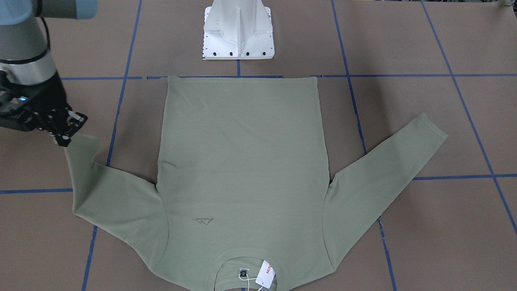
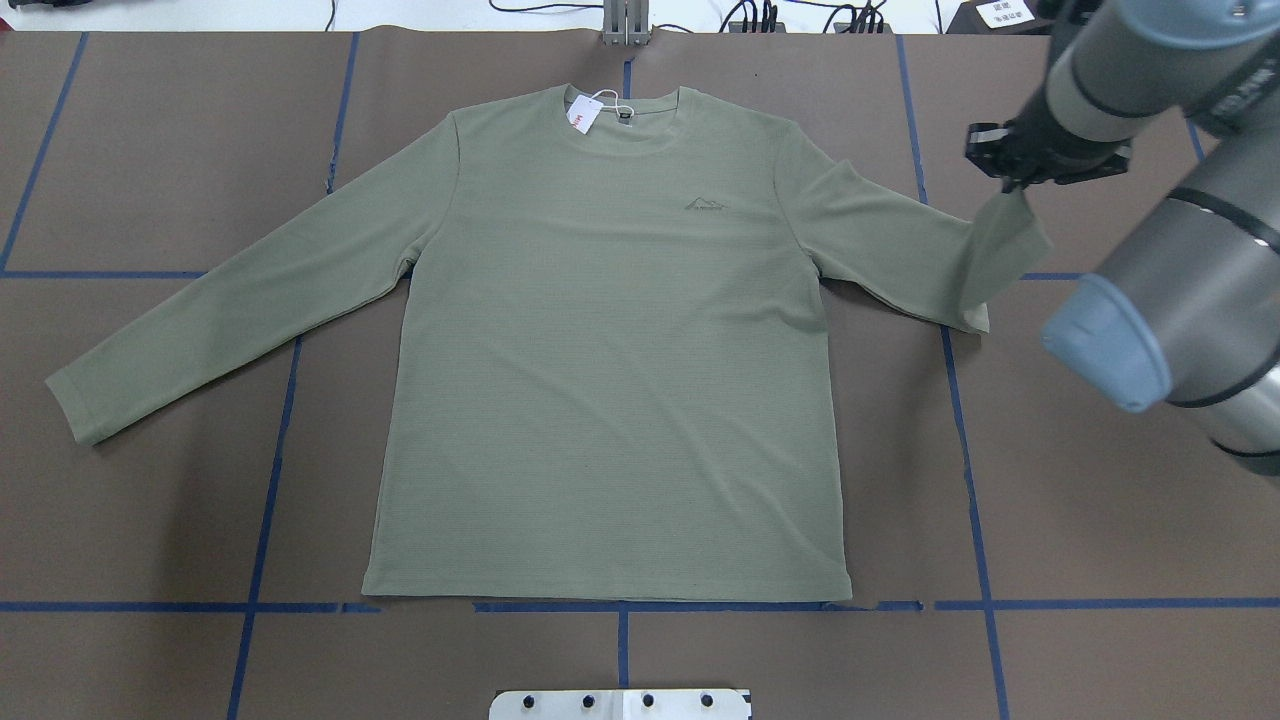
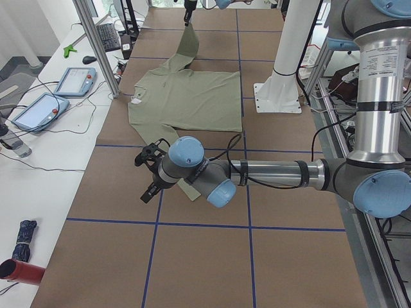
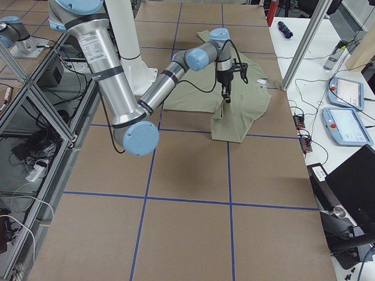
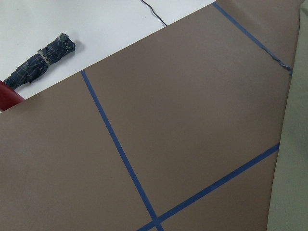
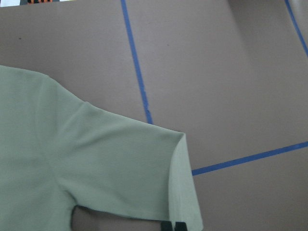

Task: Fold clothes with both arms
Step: 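Carry the held sleeve across the shirt body toward the collar, release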

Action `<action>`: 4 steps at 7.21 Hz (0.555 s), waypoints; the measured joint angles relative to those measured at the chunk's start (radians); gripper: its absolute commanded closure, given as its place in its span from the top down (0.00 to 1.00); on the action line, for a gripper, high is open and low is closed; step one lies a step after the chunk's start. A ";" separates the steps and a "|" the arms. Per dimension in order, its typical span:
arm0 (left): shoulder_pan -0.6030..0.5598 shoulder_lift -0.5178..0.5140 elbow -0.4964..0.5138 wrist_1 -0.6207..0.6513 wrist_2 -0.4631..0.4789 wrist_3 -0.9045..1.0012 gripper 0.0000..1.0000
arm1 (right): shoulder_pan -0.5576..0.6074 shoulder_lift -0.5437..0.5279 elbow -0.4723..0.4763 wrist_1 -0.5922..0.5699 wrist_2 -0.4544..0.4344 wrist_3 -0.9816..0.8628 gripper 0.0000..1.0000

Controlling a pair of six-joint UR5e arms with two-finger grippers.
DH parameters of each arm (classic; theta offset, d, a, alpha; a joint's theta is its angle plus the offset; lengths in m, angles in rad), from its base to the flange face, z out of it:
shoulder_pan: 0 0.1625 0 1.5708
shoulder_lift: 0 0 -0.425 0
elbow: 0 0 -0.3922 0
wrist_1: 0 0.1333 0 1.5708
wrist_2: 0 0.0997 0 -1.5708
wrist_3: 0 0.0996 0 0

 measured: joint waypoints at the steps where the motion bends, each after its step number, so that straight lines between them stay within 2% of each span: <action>1: 0.000 -0.002 0.006 -0.002 0.000 0.000 1.00 | -0.063 0.145 -0.101 -0.033 -0.049 0.107 0.00; 3: 0.000 -0.003 0.019 -0.012 0.000 0.000 1.00 | -0.154 0.451 -0.402 -0.021 -0.116 0.277 0.00; 4: 0.000 -0.004 0.024 -0.015 0.000 0.000 1.00 | -0.194 0.559 -0.560 0.064 -0.158 0.318 0.00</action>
